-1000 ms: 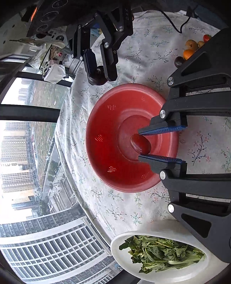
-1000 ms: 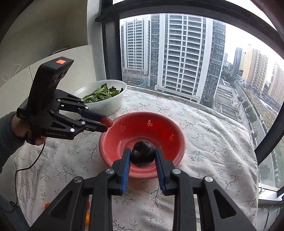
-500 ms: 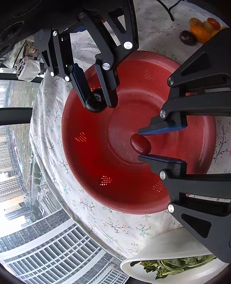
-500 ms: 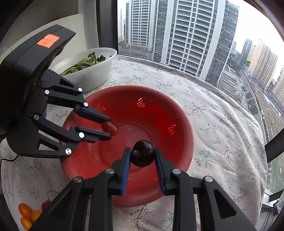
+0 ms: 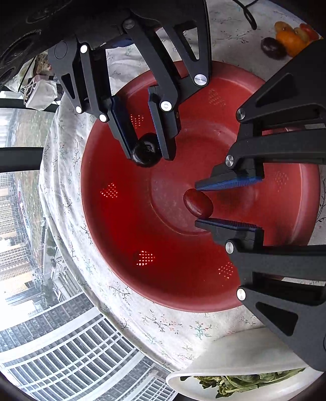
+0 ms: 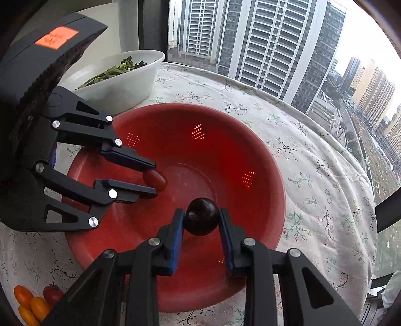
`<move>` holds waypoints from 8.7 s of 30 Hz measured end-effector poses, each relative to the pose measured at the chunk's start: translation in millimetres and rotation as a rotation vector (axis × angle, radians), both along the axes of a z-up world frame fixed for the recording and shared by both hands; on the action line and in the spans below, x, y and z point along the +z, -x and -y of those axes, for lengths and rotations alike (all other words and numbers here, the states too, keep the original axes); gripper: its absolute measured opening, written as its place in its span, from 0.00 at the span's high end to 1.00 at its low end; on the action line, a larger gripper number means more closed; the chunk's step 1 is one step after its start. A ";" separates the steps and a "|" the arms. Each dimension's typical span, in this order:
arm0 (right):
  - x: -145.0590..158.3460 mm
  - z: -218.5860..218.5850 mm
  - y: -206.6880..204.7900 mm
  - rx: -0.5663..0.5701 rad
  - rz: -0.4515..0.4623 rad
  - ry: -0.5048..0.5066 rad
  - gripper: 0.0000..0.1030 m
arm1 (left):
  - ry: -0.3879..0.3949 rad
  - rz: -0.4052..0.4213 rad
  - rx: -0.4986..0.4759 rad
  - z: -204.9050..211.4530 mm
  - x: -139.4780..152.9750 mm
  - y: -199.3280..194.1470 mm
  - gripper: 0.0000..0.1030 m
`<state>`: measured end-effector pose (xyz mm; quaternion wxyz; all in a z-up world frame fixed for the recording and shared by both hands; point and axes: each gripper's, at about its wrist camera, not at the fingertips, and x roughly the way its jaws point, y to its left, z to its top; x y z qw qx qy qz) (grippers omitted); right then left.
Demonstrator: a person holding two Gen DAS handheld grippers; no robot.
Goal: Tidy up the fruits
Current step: 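Carry both fruits over the red colander and open both tools to drop them, then move both tools back toward the fruit cluster, then grasp the tangerine with the left tool while the right tool grasps the red tomato, then carry both fruits into the red colander and open both tools, then move both tools back toward the remaining fruits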
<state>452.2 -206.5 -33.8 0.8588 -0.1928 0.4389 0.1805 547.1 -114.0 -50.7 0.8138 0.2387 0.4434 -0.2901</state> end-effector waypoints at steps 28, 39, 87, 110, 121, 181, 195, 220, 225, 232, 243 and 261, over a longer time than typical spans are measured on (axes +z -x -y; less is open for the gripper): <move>72.1 10.2 64.0 -0.055 0.232 -0.182 0.33 | 0.089 0.205 0.045 -40.0 57.9 69.9 0.23; 103.3 25.4 232.6 0.082 0.526 -0.547 0.01 | 0.405 0.237 -0.074 -103.0 83.0 227.5 0.01; -46.5 -56.3 309.3 0.055 0.089 -0.169 0.61 | 0.244 0.072 -0.234 -121.9 14.5 314.9 0.14; -47.1 -37.8 316.6 0.017 0.099 -0.235 0.67 | 0.119 -0.018 -0.388 -89.8 -4.1 283.2 0.44; -48.6 -34.3 319.1 0.020 0.095 -0.252 0.67 | 0.092 -0.047 -0.435 -71.6 -17.4 284.7 0.48; 60.6 55.5 272.7 -0.158 0.344 -0.361 0.67 | 0.334 0.137 -0.056 -132.6 89.6 183.1 0.66; 108.6 15.8 146.6 -0.064 0.354 -0.275 0.67 | 0.221 0.089 -0.024 -66.7 71.9 59.2 0.66; 9.0 -14.9 33.9 -0.032 -0.018 -0.066 0.67 | 0.074 -0.057 -0.085 -16.5 6.8 1.1 0.66; 7.4 -17.4 30.9 -0.039 -0.052 -0.061 0.67 | 0.057 -0.082 -0.089 -12.7 6.0 -3.2 0.66; 8.6 -14.6 27.0 -0.042 -0.065 -0.057 0.67 | 0.069 -0.090 -0.076 -11.4 4.8 -4.4 0.48; 6.4 -16.9 22.9 -0.053 -0.060 -0.064 0.66 | 0.103 -0.067 -0.075 -21.2 11.8 9.3 0.47; 68.9 0.2 95.9 -0.045 0.210 -0.247 0.23 | 0.351 0.129 -0.044 -82.6 60.1 132.0 0.03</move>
